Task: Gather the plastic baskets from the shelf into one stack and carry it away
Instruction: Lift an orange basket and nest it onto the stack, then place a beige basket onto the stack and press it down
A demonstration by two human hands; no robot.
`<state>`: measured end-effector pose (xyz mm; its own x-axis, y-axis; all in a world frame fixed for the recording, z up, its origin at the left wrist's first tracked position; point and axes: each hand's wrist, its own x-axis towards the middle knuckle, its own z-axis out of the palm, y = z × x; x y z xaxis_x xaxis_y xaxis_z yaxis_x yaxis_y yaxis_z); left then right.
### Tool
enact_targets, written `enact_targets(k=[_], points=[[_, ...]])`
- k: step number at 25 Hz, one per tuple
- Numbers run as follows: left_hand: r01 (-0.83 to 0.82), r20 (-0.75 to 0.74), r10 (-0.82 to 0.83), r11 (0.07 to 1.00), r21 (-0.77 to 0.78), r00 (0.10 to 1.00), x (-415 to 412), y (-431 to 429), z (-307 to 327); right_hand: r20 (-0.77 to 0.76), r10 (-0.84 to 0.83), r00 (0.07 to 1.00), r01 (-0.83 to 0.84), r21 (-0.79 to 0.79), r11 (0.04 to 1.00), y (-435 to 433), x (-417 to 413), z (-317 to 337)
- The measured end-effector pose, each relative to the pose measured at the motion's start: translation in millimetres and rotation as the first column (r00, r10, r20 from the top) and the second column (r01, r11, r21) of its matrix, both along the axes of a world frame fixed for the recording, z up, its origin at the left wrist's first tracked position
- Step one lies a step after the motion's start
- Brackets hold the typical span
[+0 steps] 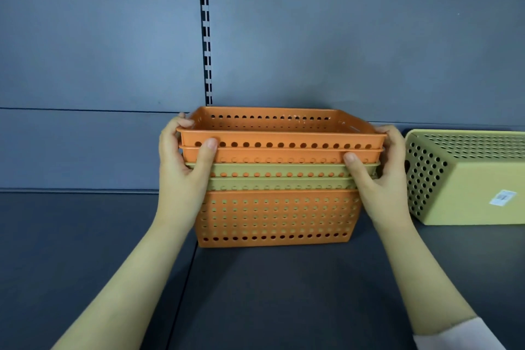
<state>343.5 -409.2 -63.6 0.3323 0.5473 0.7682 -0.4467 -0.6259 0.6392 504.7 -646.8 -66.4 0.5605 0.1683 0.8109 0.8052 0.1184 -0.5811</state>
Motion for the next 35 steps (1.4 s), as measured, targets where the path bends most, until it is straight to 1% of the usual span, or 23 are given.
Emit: enact_targets(k=[2, 4, 5, 6, 7, 8, 9, 10, 12, 15, 17, 18, 19, 20, 22, 23, 25, 26, 28, 30, 32, 33, 35], points=[[-0.007, -0.035, 0.007, 1.000, -0.004, 0.999, -3, -3, 0, -0.020, -0.031, 0.999, 0.031, -0.019, 0.999, 0, -5, -1], [-0.018, -0.103, 0.017, 1.000, -0.004, 0.995, -8, -7, 3, -0.061, -0.047, 0.997, 0.044, -0.057, 0.997, -2, -10, 3], [-0.042, -0.145, 0.042, 0.999, 0.000, 0.989, -13, -10, 6, -0.067, -0.053, 0.996, 0.047, -0.086, 0.995, -6, -12, 7], [-0.107, -0.181, 0.111, 0.994, 0.032, 0.977, -17, -13, 10, -0.067, -0.056, 0.996, 0.048, -0.122, 0.991, -11, -13, 11], [-0.207, -0.208, 0.226, 0.972, 0.111, 0.952, -20, -17, 15, -0.061, -0.071, 0.996, 0.061, -0.165, 0.984, -19, -13, 16], [-0.312, -0.218, 0.360, 0.923, 0.225, 0.907, -22, -24, 19, -0.043, -0.101, 0.994, 0.091, -0.200, 0.976, -27, -11, 21], [-0.385, -0.210, 0.470, 0.856, 0.345, 0.857, -23, -34, 24, -0.017, -0.144, 0.989, 0.137, -0.225, 0.965, -36, -9, 26], [-0.407, -0.181, 0.526, 0.797, 0.446, 0.831, -23, -47, 28, 0.007, -0.185, 0.983, 0.182, -0.234, 0.955, -46, -6, 30], [-0.376, -0.131, 0.542, 0.718, 0.586, 0.830, -16, -75, 36, 0.026, -0.229, 0.973, 0.229, -0.226, 0.947, -67, 1, 42], [-0.314, -0.028, 0.486, 0.607, 0.730, 0.874, 16, -128, 45, 0.073, -0.324, 0.943, 0.332, -0.193, 0.923, -113, 20, 54], [-0.245, -0.042, 0.416, 0.611, 0.753, 0.908, 39, -164, 49, 0.076, -0.394, 0.916, 0.402, -0.186, 0.897, -140, 40, 53], [-0.228, -0.016, 0.368, 0.609, 0.760, 0.930, 67, -196, 48, 0.052, -0.429, 0.902, 0.431, -0.185, 0.883, -169, 62, 50], [-0.187, -0.029, 0.314, 0.635, 0.749, 0.949, 103, -240, 46, 0.053, -0.487, 0.872, 0.487, -0.188, 0.853, -211, 87, 50], [-0.167, -0.062, 0.318, 0.642, 0.748, 0.946, 110, -246, 41, 0.072, -0.504, 0.861, 0.508, -0.183, 0.842, -216, 95, 43], [-0.101, -0.173, 0.308, 0.701, 0.706, 0.935, 133, -267, 32, 0.071, -0.539, 0.839, 0.541, -0.196, 0.818, -235, 111, 32], [-0.069, -0.231, 0.287, 0.751, 0.657, 0.929, 153, -288, 27, 0.050, -0.555, 0.831, 0.551, -0.215, 0.806, -254, 126, 28], [0.020, -0.400, 0.200, 0.875, 0.483, 0.894, 190, -321, 18, -0.008, -0.569, 0.822, 0.545, -0.281, 0.790, -281, 162, 16], [0.037, -0.461, 0.162, 0.919, 0.393, 0.873, 206, -331, 13, -0.049, -0.575, 0.816, 0.531, -0.328, 0.781, -288, 177, 10], [0.042, -0.536, 0.118, 0.960, 0.278, 0.836, 228, -337, 1, -0.121, -0.575, 0.809, 0.492, -0.397, 0.775, -292, 193, -5], [0.033, -0.561, 0.127, 0.963, 0.266, 0.818, 237, -332, -9, -0.175, -0.526, 0.832, 0.437, -0.376, 0.817, -289, 195, -17], [0.016, -0.531, 0.144, 0.959, 0.284, 0.835, 240, -327, -16, -0.242, -0.415, 0.877, 0.349, -0.273, 0.896, -289, 195, -22], [0.016, -0.500, 0.119, 0.966, 0.258, 0.858, 238, -327, -17, -0.263, -0.360, 0.895, 0.305, -0.229, 0.925, -288, 194, -23], [0.043, -0.452, 0.029, 0.988, 0.148, 0.892, 235, -331, -17, -0.274, -0.300, 0.913, 0.258, -0.180, 0.949, -288, 192, -23]])
